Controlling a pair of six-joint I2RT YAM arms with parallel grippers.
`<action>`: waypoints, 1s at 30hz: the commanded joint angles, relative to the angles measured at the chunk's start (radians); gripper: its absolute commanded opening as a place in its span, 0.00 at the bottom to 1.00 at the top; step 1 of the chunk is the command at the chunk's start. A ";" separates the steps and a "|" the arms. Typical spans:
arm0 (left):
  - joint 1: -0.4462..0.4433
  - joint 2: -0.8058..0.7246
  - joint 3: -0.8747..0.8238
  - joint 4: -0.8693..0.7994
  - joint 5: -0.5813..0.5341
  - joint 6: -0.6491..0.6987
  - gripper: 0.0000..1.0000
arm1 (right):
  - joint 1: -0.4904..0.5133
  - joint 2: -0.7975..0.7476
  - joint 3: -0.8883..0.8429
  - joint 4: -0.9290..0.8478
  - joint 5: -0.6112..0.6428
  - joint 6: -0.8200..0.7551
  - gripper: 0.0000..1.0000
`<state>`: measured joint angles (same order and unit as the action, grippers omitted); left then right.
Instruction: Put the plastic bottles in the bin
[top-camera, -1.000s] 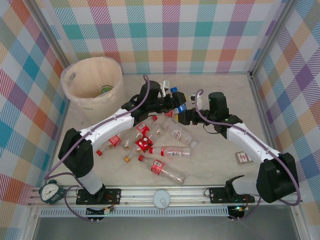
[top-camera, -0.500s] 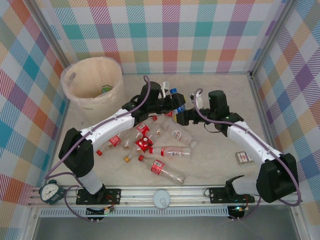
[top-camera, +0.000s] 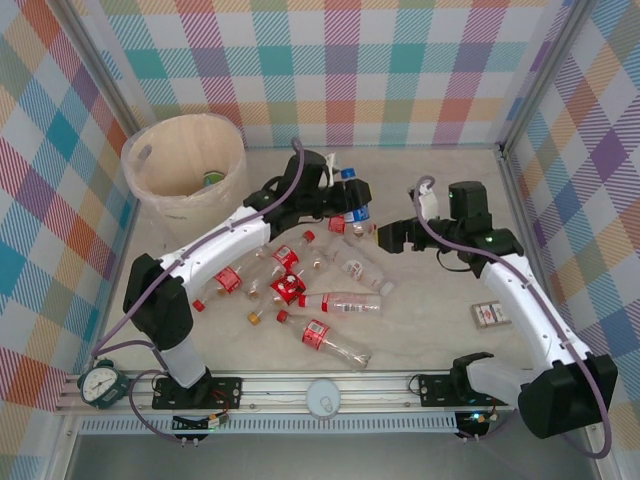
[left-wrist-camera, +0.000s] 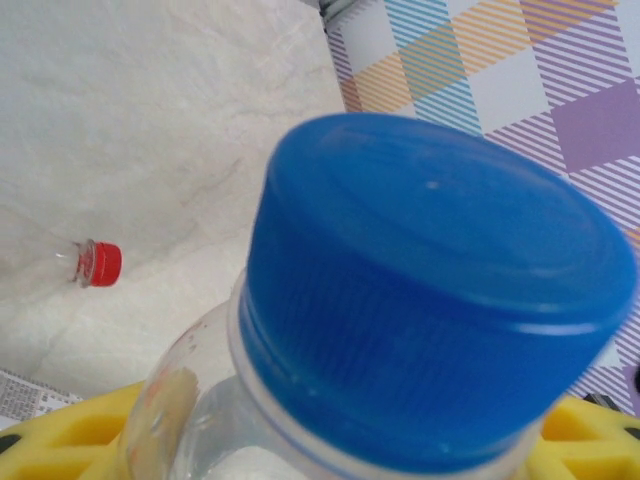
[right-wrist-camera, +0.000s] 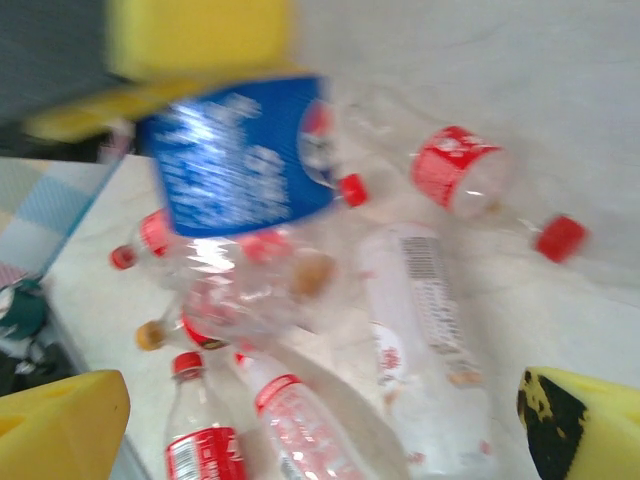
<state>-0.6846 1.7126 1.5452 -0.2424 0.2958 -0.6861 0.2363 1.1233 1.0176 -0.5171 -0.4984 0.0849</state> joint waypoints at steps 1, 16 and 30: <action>0.037 -0.012 0.124 -0.150 -0.036 0.122 0.37 | -0.015 0.000 -0.001 -0.052 0.145 0.039 0.99; 0.426 -0.297 0.138 -0.119 -0.020 0.145 0.12 | -0.015 0.181 0.043 -0.037 0.215 0.141 0.99; 0.735 -0.262 0.277 -0.495 -0.163 0.392 0.00 | -0.015 0.202 0.030 -0.057 0.214 0.145 0.99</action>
<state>0.0216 1.4021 1.7767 -0.5873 0.1860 -0.3950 0.2199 1.3422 1.0409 -0.5526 -0.2874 0.2226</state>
